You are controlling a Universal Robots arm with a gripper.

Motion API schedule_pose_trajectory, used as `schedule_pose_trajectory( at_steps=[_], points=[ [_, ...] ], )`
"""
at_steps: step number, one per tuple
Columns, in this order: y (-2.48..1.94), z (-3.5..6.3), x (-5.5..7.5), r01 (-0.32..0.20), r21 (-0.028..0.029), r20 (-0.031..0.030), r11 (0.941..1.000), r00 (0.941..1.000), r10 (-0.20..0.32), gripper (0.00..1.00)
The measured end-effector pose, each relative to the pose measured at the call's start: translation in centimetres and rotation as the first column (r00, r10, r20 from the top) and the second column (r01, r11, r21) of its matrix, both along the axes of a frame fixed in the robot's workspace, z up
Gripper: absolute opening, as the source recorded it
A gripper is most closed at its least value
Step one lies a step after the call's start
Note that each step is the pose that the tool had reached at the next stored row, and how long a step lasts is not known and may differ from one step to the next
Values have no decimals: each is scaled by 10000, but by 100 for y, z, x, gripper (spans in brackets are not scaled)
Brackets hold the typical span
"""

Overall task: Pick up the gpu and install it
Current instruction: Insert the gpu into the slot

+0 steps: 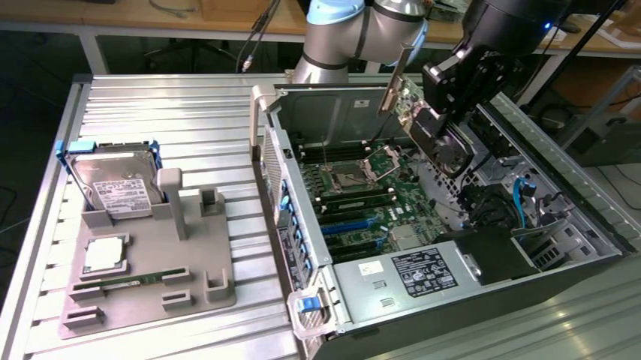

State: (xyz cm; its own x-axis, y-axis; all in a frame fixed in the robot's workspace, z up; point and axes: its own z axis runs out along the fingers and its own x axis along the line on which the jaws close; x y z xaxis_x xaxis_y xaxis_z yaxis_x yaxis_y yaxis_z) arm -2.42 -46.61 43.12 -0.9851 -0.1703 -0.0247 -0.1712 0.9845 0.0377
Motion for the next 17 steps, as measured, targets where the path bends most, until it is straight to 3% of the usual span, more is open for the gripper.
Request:
schedule_pose_trajectory(
  at_steps=[17],
  points=[
    [0, 0, 0, -812, 0, 0, 9967, 9967, 812, 27]
  ],
)
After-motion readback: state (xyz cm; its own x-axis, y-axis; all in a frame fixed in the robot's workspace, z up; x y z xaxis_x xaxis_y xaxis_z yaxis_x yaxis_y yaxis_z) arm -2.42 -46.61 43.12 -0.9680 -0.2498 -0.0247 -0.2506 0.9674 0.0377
